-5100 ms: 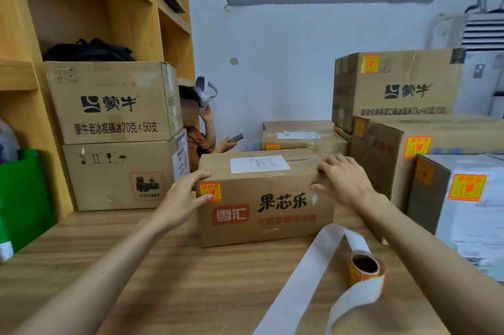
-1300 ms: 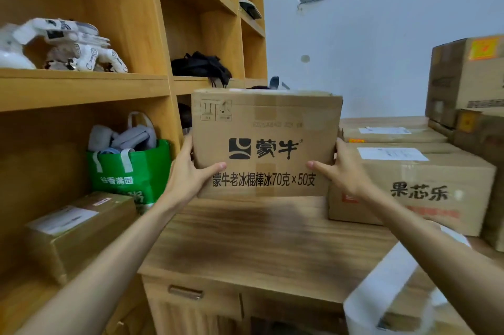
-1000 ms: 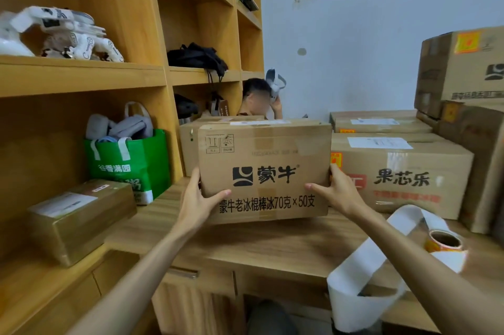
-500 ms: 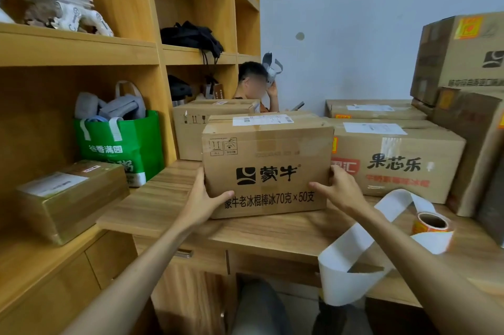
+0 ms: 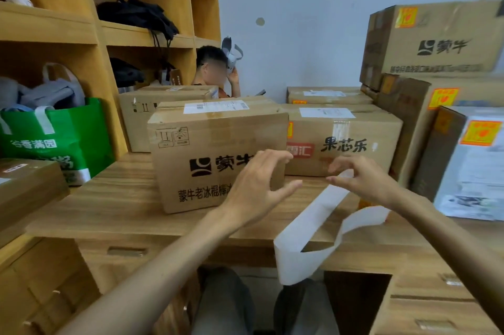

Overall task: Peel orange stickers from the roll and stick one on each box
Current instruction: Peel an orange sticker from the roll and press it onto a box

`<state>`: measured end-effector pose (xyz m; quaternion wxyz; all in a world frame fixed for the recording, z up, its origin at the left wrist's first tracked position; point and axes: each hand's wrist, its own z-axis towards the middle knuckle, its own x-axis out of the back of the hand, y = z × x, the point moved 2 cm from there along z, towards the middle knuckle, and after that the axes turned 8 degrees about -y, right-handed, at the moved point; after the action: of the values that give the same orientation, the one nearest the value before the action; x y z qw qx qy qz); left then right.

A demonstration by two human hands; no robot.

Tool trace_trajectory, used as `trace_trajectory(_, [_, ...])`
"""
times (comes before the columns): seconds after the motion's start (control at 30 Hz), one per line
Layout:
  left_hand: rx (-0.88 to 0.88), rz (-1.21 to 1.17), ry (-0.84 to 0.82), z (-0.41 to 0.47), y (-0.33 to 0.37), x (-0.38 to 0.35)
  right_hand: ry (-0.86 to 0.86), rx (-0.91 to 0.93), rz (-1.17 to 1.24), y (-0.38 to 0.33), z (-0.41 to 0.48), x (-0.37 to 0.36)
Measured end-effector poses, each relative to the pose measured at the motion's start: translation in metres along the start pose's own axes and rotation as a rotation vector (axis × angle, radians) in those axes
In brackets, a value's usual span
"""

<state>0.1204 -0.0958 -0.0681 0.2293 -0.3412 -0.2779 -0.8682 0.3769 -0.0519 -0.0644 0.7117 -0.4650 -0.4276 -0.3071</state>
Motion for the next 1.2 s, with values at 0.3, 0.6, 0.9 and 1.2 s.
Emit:
trace_trajectory(0.3, [0.149, -0.031, -0.487, 0.046, 0.052, -0.111, 0.051, -0.089, -0.033, 0.046, -0.054, 0.021])
trace_trajectory(0.6, [0.205, -0.087, -0.461, 0.055, 0.047, -0.138, -0.06, -0.234, -0.021, 0.074, -0.068, 0.0])
trace_trajectory(0.9, [0.344, -0.063, -0.42, 0.048, -0.003, -0.115, 0.002, -0.214, -0.02, 0.068, -0.06, -0.023])
trace_trajectory(1.2, [0.228, 0.052, -0.625, 0.044, -0.02, -0.097, -0.044, -0.177, 0.023, 0.043, -0.058, -0.038])
